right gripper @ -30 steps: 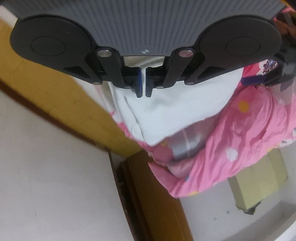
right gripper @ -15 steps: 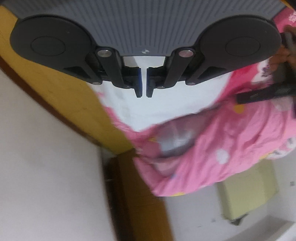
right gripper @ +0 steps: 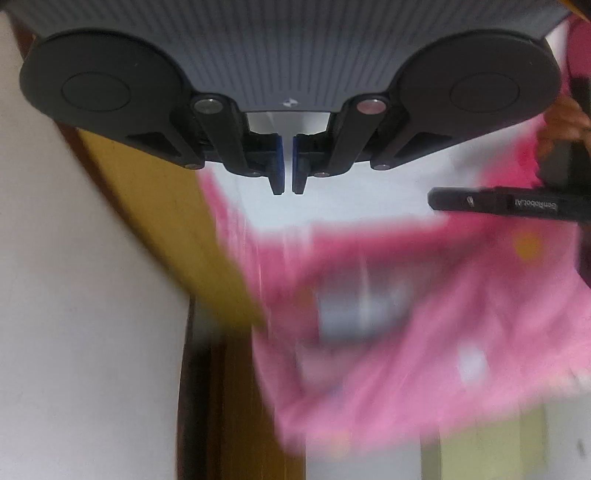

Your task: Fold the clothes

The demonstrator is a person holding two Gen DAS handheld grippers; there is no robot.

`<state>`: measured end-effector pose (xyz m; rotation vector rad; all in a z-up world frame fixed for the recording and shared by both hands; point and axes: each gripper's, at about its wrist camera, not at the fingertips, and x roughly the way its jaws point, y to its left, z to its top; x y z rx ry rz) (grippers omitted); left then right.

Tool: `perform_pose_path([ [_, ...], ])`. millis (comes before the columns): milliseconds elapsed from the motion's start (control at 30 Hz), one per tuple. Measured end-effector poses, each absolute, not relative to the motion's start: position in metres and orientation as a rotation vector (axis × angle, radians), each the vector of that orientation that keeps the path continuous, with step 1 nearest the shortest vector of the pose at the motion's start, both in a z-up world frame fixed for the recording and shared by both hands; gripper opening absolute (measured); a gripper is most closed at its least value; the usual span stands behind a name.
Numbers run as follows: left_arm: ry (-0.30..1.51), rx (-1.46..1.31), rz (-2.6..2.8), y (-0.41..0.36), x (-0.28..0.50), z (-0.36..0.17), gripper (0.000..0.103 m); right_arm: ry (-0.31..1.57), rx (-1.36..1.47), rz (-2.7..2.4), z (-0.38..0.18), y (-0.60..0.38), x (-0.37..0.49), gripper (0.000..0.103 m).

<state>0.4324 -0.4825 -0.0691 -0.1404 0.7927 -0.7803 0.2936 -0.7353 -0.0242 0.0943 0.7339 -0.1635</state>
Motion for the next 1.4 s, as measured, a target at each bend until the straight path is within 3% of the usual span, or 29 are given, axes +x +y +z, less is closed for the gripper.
perform_pose_path([
  [67,0.774,-0.133,-0.790,-0.483,0.439,-0.065,0.090,0.805,0.135,-0.190,-0.024,-0.742,0.314,0.002],
  [200,0.767,-0.191,-0.710,-0.480,0.454,-0.059,0.090,0.739,0.197,-0.222,-0.002,-0.750,0.340,0.004],
  [367,0.820,-0.136,-0.636,-0.480,0.455,-0.080,0.096,0.818,0.374,-0.334,-0.037,-0.769,0.368,0.004],
  [500,0.757,-0.229,-0.620,-0.448,0.440,-0.050,0.093,0.653,0.467,-0.386,0.008,-0.771,0.319,0.007],
  [567,0.750,-0.269,-0.663,-0.424,0.422,-0.028,0.093,0.523,0.494,-0.349,0.040,-0.762,0.266,0.013],
  [700,0.699,-0.249,-0.801,-0.367,0.354,0.025,0.093,0.422,0.434,-0.306,0.068,-0.710,0.147,0.043],
  [767,0.663,-0.187,-0.879,-0.336,0.309,0.055,0.094,0.376,0.399,-0.251,0.064,-0.669,0.079,0.051],
  [833,0.625,-0.125,-0.949,-0.303,0.257,0.080,0.100,0.307,0.378,-0.197,0.054,-0.626,0.011,0.071],
  [933,0.626,-0.077,-1.004,-0.254,0.183,0.105,0.103,0.236,0.319,-0.185,0.039,-0.559,-0.075,0.089],
  [1100,0.622,-0.036,-1.060,-0.182,0.076,0.128,0.103,0.210,0.371,-0.212,0.026,-0.470,-0.157,0.102],
  [1233,0.554,-0.029,-1.034,-0.143,0.008,0.115,0.103,0.219,0.375,-0.204,0.027,-0.414,-0.188,0.102],
  [1400,0.593,-0.030,-0.876,-0.138,-0.016,0.077,0.103,0.297,0.253,-0.282,0.036,-0.364,-0.195,0.102],
])
